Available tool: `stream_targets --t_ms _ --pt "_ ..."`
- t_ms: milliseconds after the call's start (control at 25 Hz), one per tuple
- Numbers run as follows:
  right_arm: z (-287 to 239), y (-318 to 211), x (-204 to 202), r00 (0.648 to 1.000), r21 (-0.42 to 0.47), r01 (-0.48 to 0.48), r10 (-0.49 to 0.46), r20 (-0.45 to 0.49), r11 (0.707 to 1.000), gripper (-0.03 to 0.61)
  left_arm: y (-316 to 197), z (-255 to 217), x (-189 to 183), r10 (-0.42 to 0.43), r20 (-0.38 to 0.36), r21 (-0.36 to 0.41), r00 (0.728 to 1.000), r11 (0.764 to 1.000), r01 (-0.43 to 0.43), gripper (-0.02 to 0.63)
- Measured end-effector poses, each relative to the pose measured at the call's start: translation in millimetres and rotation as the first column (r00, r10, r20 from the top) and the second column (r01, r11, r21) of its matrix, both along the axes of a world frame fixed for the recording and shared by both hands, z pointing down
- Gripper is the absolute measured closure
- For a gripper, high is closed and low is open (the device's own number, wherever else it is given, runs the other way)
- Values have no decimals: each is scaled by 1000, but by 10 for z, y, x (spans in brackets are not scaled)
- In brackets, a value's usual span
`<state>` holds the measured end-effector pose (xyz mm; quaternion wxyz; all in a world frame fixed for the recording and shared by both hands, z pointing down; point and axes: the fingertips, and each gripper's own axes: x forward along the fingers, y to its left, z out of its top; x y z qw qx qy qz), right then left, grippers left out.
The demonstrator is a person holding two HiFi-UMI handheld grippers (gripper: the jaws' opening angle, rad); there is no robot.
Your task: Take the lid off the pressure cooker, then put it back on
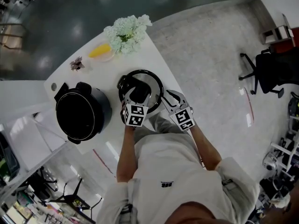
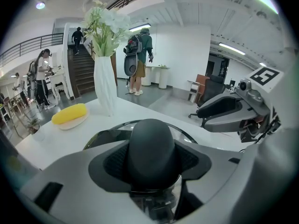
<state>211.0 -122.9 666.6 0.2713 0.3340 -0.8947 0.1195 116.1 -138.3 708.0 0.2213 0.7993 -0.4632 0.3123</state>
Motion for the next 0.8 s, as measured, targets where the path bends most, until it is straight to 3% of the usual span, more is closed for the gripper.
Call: stream_targets --t_ms 480,680,800 --pt "-11 32 -39 1000 3 -23 23 -2 1000 440 8 29 -13 -2 -7 34 1000 999 2 321" --pt "-43 82 -111 1000 -8 -32 32 1 999 440 22 15 -52 -5 -6 16 1000 1000 5 259" --pt "-88 97 -136 999 0 -50 50 2 999 440 71 -77 -46 17 -23 15 1000 1000 -17 258"
